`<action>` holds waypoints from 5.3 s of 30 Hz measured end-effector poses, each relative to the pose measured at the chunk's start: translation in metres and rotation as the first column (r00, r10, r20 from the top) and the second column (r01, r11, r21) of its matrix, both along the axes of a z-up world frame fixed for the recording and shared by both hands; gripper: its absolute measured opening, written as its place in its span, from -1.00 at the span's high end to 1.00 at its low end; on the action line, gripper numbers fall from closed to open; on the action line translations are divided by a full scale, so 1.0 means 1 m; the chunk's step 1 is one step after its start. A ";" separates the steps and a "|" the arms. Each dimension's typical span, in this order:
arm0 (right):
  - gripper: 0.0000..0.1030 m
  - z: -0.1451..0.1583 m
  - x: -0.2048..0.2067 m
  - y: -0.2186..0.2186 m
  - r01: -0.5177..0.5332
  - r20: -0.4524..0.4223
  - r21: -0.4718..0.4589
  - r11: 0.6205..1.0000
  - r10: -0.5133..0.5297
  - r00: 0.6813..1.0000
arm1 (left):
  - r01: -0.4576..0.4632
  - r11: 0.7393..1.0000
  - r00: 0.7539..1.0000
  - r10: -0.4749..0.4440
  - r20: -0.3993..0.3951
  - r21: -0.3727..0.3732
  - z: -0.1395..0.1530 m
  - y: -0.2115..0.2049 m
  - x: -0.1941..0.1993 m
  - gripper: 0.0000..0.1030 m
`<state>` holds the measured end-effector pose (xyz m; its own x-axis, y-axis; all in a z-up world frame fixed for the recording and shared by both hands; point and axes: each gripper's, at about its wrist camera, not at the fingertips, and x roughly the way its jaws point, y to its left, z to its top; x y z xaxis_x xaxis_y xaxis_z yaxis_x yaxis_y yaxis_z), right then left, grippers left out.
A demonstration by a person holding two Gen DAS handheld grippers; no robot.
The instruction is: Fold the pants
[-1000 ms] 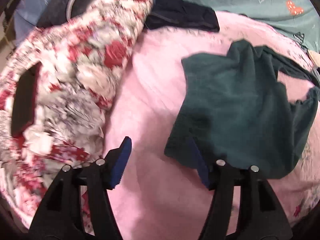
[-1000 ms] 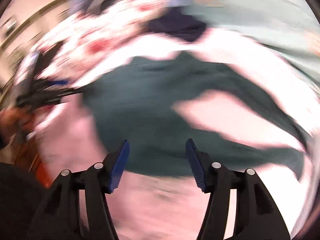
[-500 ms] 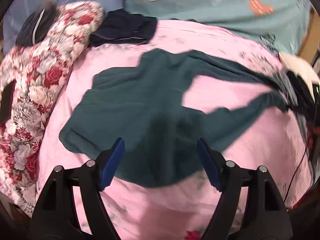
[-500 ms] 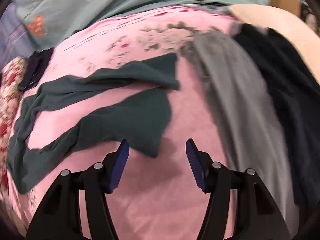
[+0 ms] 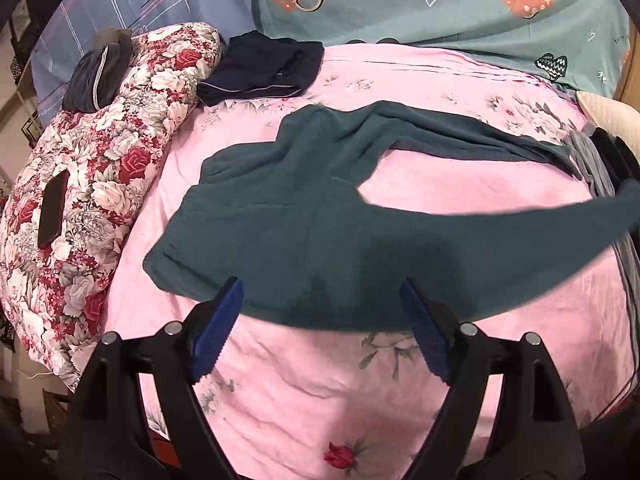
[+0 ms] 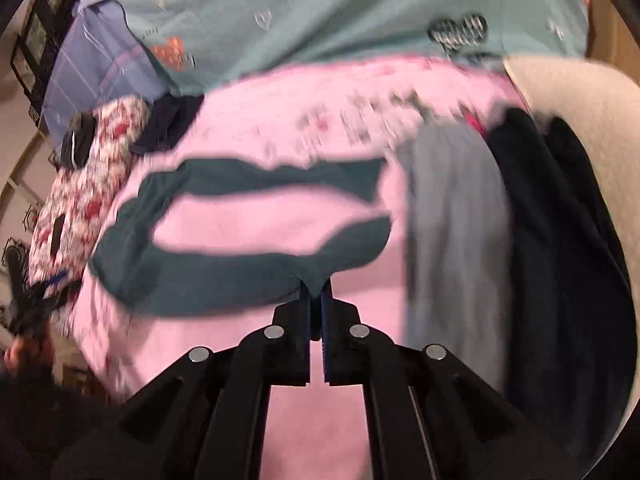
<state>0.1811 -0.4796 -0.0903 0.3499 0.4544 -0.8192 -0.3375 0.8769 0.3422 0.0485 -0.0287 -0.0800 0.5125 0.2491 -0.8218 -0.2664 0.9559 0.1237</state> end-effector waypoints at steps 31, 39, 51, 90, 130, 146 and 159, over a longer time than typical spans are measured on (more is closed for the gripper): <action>-0.07 0.007 0.054 0.295 -0.290 0.187 -0.174 0.941 0.321 0.929 | 0.014 1.000 1.000 -0.014 0.003 0.025 -0.022 0.200 0.101 -0.72; -0.09 -0.017 0.127 0.432 -0.454 0.136 -0.185 0.871 0.481 0.866 | 0.048 0.981 0.996 -0.060 -0.063 -0.188 -0.086 0.283 0.177 -0.62; -0.09 -0.073 0.158 0.567 -0.694 -0.001 -0.323 0.643 0.733 0.680 | 0.200 0.935 0.976 -0.216 -0.023 -0.294 -0.108 0.286 0.187 0.54; -0.23 -0.081 0.147 0.133 -0.057 0.082 -0.500 0.864 0.113 0.990 | 0.128 0.980 0.991 -0.121 0.052 -0.153 -0.027 0.119 0.167 -0.57; 0.24 -0.055 0.194 0.246 -0.181 -0.183 0.201 0.963 0.219 0.958 | -0.064 0.945 0.994 0.033 -0.100 -0.320 -0.076 0.181 0.218 -0.71; 0.16 -0.041 0.307 0.265 0.096 -0.059 0.182 0.979 -0.087 0.994 | -0.170 0.949 0.978 0.195 0.071 -0.265 -0.046 0.265 0.291 -0.73; 0.16 -0.100 0.232 0.306 -0.284 -0.344 0.133 0.950 0.313 0.885 | 0.211 0.904 0.964 -0.256 -0.076 -0.373 -0.094 0.187 0.255 -0.76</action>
